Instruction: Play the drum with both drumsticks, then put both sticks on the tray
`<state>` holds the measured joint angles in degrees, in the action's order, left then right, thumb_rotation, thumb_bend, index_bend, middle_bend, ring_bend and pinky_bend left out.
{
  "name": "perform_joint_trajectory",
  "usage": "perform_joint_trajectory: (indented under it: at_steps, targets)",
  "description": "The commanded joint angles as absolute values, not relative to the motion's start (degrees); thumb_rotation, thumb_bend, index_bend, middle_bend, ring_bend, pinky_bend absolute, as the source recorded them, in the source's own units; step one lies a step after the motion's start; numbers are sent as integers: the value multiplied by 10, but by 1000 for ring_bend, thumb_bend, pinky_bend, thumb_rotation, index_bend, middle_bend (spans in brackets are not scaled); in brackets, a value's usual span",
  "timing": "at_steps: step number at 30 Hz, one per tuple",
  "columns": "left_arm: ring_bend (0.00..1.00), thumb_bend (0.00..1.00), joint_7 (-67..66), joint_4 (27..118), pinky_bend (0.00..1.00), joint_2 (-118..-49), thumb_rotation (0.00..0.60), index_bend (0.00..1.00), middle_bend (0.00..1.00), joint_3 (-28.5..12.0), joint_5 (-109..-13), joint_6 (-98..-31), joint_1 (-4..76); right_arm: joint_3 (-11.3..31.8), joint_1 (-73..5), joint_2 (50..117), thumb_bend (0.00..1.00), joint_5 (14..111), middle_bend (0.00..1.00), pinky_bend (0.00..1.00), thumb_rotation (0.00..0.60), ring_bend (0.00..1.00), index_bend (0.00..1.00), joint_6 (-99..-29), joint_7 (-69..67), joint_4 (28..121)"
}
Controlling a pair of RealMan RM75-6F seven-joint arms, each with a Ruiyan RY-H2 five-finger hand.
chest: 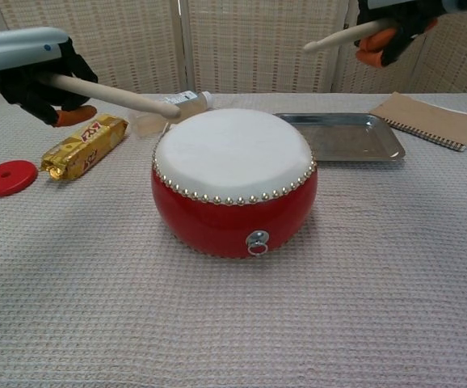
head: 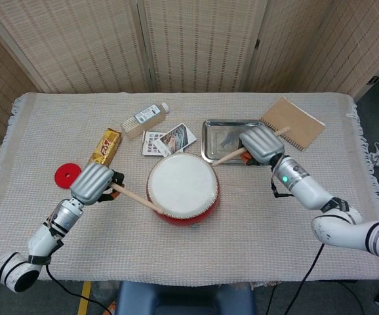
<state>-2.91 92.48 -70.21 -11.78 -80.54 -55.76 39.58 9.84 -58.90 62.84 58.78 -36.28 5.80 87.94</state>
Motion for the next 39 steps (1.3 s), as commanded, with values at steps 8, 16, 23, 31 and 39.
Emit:
perform_joint_trajectory:
  at_steps: [8, 16, 23, 31, 39]
  targets:
    - [1000, 793, -151, 939, 1000, -719, 600, 1000, 1000, -153, -640, -520, 443, 53, -665, 737, 624, 460, 1000, 1000, 600, 1000, 1000, -370, 235, 822]
    - [1000, 793, -264, 929, 1000, -770, 600, 1000, 1000, -148, -541, -557, 471, 15, -688, 775, 623, 403, 1000, 1000, 600, 1000, 1000, -406, 336, 801]
    - [1000, 791, -304, 918, 1000, -816, 600, 1000, 1000, -146, -495, -580, 488, 40, -685, 753, 623, 390, 1000, 1000, 600, 1000, 1000, -444, 330, 846]
    - [1000, 792, -352, 860, 1000, -890, 600, 1000, 1000, -122, -478, -603, 504, 76, -665, 718, 623, 438, 1000, 1000, 600, 1000, 1000, -445, 265, 887]
    - [1000, 792, -328, 877, 1000, -867, 600, 1000, 1000, -138, -489, -633, 488, 29, -679, 773, 624, 422, 1000, 1000, 600, 1000, 1000, -421, 330, 835]
